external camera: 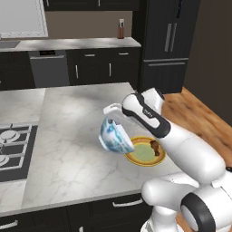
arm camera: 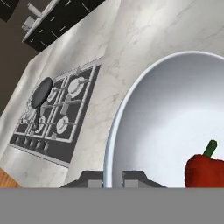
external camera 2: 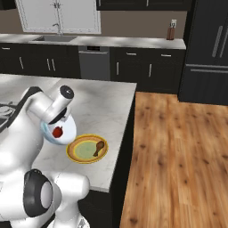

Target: Place the chicken drumstick on the plate and place the bell pepper on the same plate.

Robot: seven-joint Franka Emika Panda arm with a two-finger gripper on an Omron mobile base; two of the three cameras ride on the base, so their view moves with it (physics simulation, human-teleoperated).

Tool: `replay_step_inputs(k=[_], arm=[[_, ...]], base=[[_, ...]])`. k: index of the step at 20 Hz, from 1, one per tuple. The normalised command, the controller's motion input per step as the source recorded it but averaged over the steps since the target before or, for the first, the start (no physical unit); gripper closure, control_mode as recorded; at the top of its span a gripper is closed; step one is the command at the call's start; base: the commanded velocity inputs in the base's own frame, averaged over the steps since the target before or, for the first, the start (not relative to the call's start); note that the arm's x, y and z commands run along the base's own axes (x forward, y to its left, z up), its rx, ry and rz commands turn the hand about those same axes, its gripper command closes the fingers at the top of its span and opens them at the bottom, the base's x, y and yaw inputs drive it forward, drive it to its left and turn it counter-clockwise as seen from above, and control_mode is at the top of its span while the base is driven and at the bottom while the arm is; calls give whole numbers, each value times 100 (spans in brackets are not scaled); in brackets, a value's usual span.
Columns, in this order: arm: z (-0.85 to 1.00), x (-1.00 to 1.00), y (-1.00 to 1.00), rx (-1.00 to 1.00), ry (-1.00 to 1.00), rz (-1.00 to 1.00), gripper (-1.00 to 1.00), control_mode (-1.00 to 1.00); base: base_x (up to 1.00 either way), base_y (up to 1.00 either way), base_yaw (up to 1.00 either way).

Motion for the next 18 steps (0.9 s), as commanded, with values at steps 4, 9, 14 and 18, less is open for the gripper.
replay_step_inputs(k=[4,9,14,18], arm=[[0,19,-34,10,0,0,100,-100],[0,20,-18,9,0,0,100,-100],[0,23,-5,9,0,0,100,-100],[0,25,-15,13,0,0,100,-100]], base=[[0,0,0],[0,0,0],[0,0,0],[0,0,0]])
